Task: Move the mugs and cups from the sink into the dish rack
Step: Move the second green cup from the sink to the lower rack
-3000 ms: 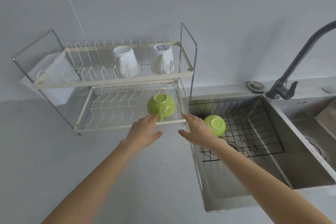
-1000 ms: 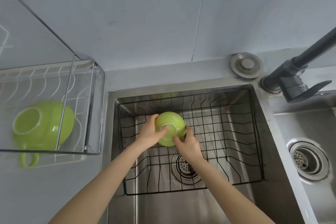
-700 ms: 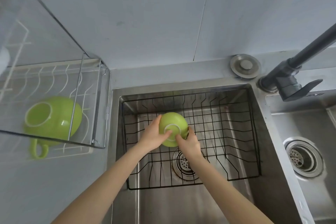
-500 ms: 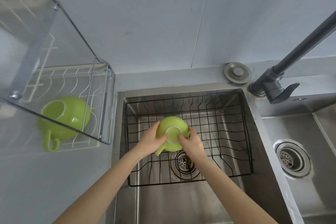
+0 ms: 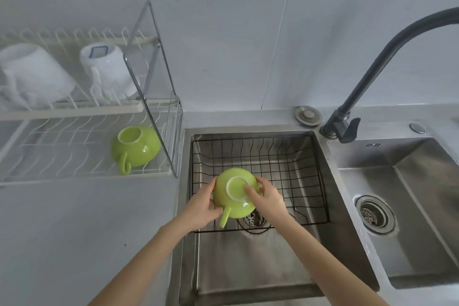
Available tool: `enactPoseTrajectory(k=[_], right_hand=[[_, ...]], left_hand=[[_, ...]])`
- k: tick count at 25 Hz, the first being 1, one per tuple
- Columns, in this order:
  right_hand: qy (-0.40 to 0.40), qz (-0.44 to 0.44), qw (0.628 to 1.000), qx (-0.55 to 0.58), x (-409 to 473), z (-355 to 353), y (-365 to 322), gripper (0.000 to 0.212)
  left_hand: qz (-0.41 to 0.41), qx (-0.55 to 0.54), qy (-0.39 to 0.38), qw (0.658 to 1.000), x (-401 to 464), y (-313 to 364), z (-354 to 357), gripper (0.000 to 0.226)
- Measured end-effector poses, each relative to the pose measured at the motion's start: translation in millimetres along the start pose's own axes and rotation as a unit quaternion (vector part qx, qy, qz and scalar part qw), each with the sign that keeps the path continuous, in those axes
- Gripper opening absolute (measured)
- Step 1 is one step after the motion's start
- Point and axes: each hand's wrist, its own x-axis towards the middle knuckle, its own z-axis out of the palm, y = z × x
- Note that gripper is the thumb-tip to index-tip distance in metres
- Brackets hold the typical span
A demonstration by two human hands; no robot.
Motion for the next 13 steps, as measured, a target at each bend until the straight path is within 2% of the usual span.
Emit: enactPoseTrajectory(k=[4,13], right_hand=[[-0.002,-0.025,1.0,-0.015,-30,13,-7,0.052],[-0.008,-0.103,0.993,-0.049,-69,67,-41,0.053]], left_hand=[[0.01,-0.031,0.026,0.999,-37,-14,-4,0.074],[0.031,0.004,0.102,0.994,-98,-48,-40,0.084]])
